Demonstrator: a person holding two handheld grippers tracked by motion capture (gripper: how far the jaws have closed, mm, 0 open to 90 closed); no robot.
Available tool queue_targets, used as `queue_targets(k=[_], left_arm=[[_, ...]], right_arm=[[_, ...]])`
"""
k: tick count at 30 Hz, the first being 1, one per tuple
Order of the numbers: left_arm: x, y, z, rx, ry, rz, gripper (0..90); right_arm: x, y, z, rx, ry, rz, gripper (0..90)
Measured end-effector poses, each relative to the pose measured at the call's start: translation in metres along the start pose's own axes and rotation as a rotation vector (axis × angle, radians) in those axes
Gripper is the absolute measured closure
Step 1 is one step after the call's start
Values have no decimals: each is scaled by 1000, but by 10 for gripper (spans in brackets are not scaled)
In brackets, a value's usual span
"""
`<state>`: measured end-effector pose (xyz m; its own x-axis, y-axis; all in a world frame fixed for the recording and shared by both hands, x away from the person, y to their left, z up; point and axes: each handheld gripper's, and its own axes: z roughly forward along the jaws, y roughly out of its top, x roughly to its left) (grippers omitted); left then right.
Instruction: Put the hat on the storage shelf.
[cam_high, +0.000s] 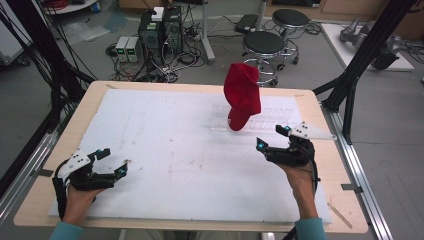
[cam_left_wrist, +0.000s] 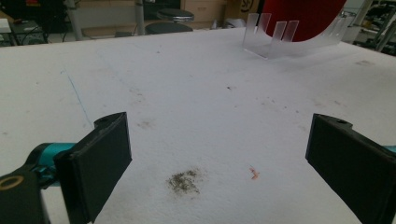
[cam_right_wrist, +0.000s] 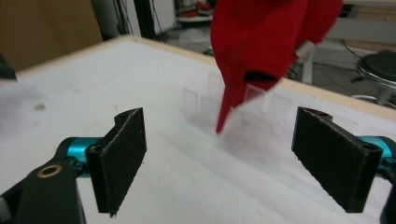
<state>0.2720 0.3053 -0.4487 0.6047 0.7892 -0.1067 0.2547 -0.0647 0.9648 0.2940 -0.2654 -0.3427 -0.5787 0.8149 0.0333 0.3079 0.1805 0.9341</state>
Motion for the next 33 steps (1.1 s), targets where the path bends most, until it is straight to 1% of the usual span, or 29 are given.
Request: queue_targets(k=[1,2,3,6,7,9,10,12,13,14,16,17,19,22,23,24,25,27,29,30,32,33], left_arm=[[1,0,0,-5,0,-6,72],[1,0,-1,-12,0,-12,72],[1,-1,-1,-18,5,-13,72],[-1,-1,-2,-31,19,1,72],[-2,-1,-3,-31,25,10,72],[-2,-2,-3,-38,25,13,72],[-2,-2,-3,-38,25,15,72],[-2,-2,-3,-37,27,13,72],[-2,-2,-3,-34,26,13,72],[-2,-2,-3,-36,26,14,72],[-3,-2,-3,-38,31,21,72],[-3,-2,-3,-36,29,23,72],[-3,-2,-3,-37,31,26,72],[-4,-2,-4,-46,34,26,72],[-4,-3,-4,-54,38,24,72],[-4,-3,-5,-54,39,30,72],[-4,-3,-5,-58,38,28,72],[-4,-3,-5,-58,37,29,72],[-5,-3,-5,-60,39,32,72],[-5,-3,-6,-64,42,36,72],[-6,-4,-6,-75,46,43,72],[-6,-4,-7,-78,46,47,72]], right_arm=[[0,-6,-5,2,-9,-2,145],[0,-12,-10,-7,-3,8,142],[0,-20,-14,-21,4,15,135],[4,-45,-20,-82,16,3,118],[5,-54,-21,-109,21,-7,116],[9,-71,-19,-156,33,-27,116],[11,-79,-18,-167,34,-22,115],[15,-90,-15,-186,29,-37,112],[17,-95,-13,-188,10,-47,112],[19,-95,-12,-169,4,-37,107],[20,-95,-9,-161,-1,-43,103],[21,-95,-7,-169,0,-46,103],[22,-95,-5,-175,5,-25,103],[22,-95,-2,-183,0,-23,104],[22,-97,-1,-202,-4,-25,104],[22,-100,0,-210,-8,-15,104],[21,-103,1,-202,-9,-4,104],[21,-107,2,-201,-10,3,104],[21,-110,3,-189,-18,-5,104],[20,-110,3,-193,-23,-11,104],[21,-111,2,-202,-22,3,104],[21,-112,3,-203,-26,-4,104]])
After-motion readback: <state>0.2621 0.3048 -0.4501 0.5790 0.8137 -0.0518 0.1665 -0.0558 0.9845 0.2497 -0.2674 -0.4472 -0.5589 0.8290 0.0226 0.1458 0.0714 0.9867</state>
